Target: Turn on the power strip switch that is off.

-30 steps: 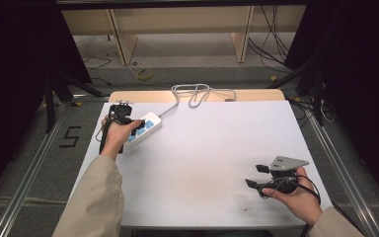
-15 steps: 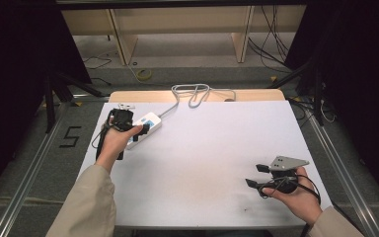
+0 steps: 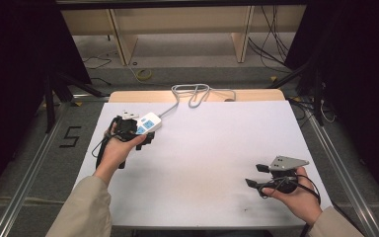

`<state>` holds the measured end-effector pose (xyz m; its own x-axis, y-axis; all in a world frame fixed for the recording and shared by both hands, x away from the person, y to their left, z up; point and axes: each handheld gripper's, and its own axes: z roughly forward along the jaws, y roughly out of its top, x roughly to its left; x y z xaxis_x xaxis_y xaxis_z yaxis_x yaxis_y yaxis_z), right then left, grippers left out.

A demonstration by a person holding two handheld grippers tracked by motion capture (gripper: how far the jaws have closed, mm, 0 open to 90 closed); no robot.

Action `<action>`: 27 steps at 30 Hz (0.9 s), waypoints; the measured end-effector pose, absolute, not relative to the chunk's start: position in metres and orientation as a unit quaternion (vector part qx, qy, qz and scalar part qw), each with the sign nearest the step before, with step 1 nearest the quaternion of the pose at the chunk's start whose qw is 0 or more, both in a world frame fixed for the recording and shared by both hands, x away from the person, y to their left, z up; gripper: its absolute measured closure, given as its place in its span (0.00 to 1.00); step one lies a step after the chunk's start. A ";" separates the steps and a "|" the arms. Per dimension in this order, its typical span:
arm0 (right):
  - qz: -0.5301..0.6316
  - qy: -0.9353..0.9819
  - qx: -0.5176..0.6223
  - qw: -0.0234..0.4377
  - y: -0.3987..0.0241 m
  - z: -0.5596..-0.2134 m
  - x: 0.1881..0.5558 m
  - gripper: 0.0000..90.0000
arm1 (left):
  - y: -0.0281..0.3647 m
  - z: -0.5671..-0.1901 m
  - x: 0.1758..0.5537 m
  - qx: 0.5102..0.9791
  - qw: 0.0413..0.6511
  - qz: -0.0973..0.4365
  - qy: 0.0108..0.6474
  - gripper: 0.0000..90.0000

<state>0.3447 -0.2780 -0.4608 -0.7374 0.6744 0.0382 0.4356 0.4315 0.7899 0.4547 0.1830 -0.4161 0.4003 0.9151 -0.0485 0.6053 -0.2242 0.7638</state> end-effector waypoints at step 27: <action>0.417 0.834 0.331 0.145 -0.277 -0.460 0.344 0.35 | 0.171 -0.426 0.392 0.781 0.395 0.227 0.426 0.28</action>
